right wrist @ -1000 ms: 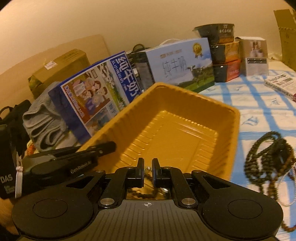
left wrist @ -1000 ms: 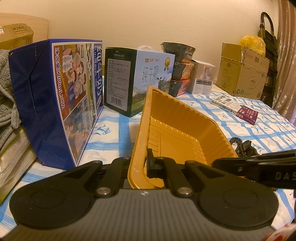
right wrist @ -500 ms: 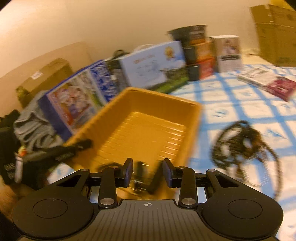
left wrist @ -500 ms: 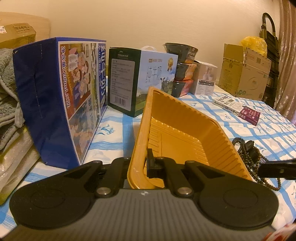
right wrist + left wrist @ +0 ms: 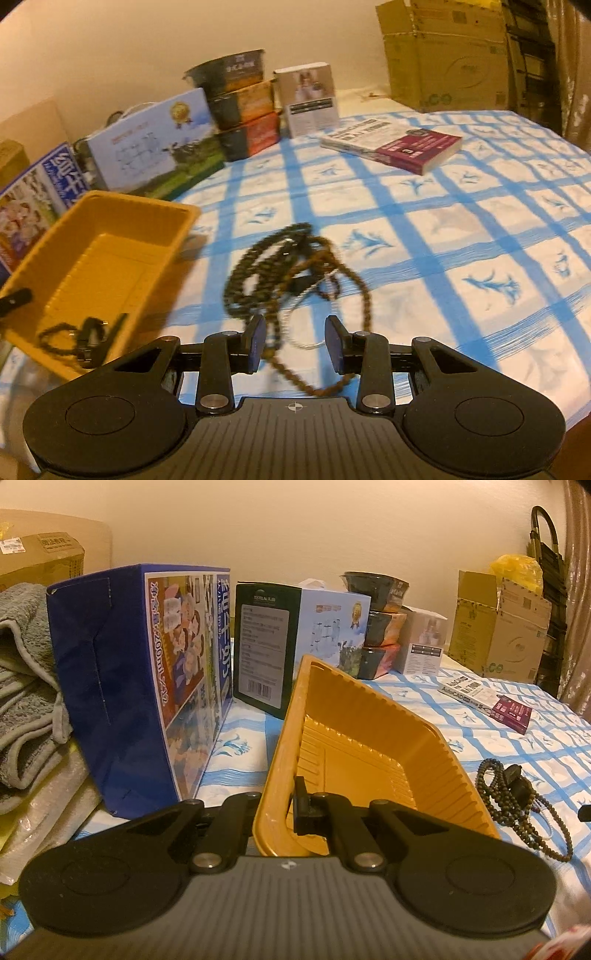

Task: Organize jewelry
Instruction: 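Grasp the dark green bead strand from the pile with the right tool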

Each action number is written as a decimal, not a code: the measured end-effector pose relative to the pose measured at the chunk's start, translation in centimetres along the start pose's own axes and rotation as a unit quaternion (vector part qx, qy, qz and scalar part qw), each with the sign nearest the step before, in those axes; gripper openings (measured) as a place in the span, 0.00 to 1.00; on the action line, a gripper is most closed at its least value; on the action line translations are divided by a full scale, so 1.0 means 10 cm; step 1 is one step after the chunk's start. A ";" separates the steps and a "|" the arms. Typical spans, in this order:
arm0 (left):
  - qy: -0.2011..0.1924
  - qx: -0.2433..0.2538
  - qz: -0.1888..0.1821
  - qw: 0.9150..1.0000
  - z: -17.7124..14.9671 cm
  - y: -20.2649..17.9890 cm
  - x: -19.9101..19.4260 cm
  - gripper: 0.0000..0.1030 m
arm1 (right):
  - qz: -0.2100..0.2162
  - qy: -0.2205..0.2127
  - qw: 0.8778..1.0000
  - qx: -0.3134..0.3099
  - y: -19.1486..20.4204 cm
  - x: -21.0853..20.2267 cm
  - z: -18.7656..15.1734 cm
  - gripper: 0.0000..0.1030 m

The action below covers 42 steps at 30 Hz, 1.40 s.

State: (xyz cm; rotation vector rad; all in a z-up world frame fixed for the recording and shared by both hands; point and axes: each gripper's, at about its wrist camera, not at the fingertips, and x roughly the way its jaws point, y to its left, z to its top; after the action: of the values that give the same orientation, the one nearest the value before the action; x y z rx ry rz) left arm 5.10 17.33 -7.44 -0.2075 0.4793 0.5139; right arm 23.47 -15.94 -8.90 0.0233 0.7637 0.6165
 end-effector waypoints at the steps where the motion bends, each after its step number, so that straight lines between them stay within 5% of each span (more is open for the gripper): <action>1: 0.000 0.000 0.001 1.000 0.00 0.00 0.00 0.05 | -0.002 0.003 1.000 -0.003 -0.01 0.02 0.00 0.35; 16: 0.002 0.001 0.004 1.000 0.02 0.02 0.04 0.06 | 0.007 -0.008 0.997 -0.073 0.16 0.63 0.32 0.34; 28: 0.003 0.004 0.003 1.000 0.03 0.02 0.05 0.06 | -0.004 0.030 0.996 -0.086 0.17 1.16 0.41 0.14; 29: 0.003 0.004 0.004 1.000 0.03 0.02 0.05 0.06 | 0.000 0.034 0.996 -0.087 0.16 1.16 0.39 0.05; 42: 0.003 0.003 0.002 1.000 0.03 0.01 0.04 0.05 | 0.025 0.044 0.996 -0.067 0.12 0.62 0.09 0.04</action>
State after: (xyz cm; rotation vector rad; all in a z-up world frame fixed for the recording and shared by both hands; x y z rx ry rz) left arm 5.47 17.63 -7.39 -0.2027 0.4879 0.5167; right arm 26.88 -11.45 -11.91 -0.1088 0.8067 0.7198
